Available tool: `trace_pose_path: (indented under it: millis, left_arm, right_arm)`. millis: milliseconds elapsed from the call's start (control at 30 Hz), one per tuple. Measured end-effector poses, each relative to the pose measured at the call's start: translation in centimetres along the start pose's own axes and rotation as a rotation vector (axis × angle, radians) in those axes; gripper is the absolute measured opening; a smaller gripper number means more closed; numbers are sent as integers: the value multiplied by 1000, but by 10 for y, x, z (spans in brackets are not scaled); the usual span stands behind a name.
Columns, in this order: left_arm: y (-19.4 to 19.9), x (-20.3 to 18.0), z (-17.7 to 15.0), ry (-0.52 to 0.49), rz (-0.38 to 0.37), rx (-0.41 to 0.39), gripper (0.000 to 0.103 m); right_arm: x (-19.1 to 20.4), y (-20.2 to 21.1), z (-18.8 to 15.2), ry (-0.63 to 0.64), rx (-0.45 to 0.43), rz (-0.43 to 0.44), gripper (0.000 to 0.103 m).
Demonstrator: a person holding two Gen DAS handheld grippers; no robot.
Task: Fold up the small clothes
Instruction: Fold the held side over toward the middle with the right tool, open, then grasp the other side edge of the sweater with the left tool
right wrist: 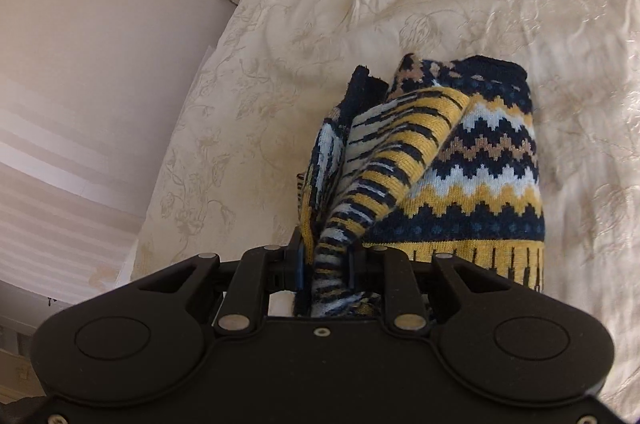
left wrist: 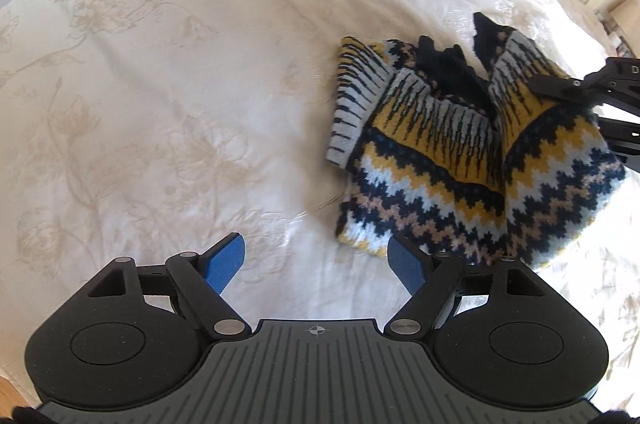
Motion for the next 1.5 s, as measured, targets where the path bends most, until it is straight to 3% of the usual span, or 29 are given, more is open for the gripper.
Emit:
trace_pose_path:
  millis: [267, 333, 400, 567, 667, 733, 1000, 1233, 1400, 1500]
  left_arm:
    - [2, 38, -4, 41, 17, 10, 78]
    - [2, 43, -4, 41, 19, 14, 78]
    - [0, 45, -4, 40, 18, 18, 78]
    - [-1, 43, 1, 23, 6, 18, 78]
    - [0, 35, 8, 1, -10, 6, 78]
    - [2, 28, 15, -17, -22, -5, 78]
    - [6, -21, 41, -111, -100, -54, 78]
    - [-13, -78, 47, -244, -128, -71, 78]
    - [-37, -97, 45, -332, -79, -73, 78]
    - [-58, -84, 43, -353, 49, -48, 78]
  right_arm:
    - [17, -65, -4, 31, 62, -94, 30]
    - [26, -72, -15, 44, 81, -107, 36]
    - [29, -75, -15, 33, 76, -78, 47]
    - [43, -64, -15, 23, 29, 31, 50]
    - [44, -48, -11, 27, -8, 44, 59]
    - [37, -32, -10, 32, -35, 28, 60]
    - [-9, 13, -24, -6, -107, -102, 64]
    - [-45, 28, -45, -76, -142, -192, 72]
    - [-61, 31, -54, -104, -141, -224, 76]
    - [-63, 31, -56, -90, -133, -233, 77]
Point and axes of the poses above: each gripper's, at about its wrist camera, not at the fingertips, and y roughly against the way its jaws point, x to its left, z to its top, the point moved 5 cm from there along -y, roughly the way its jaws point, and after that the axes turned 2 degrees about x, right-handed, at the moved point
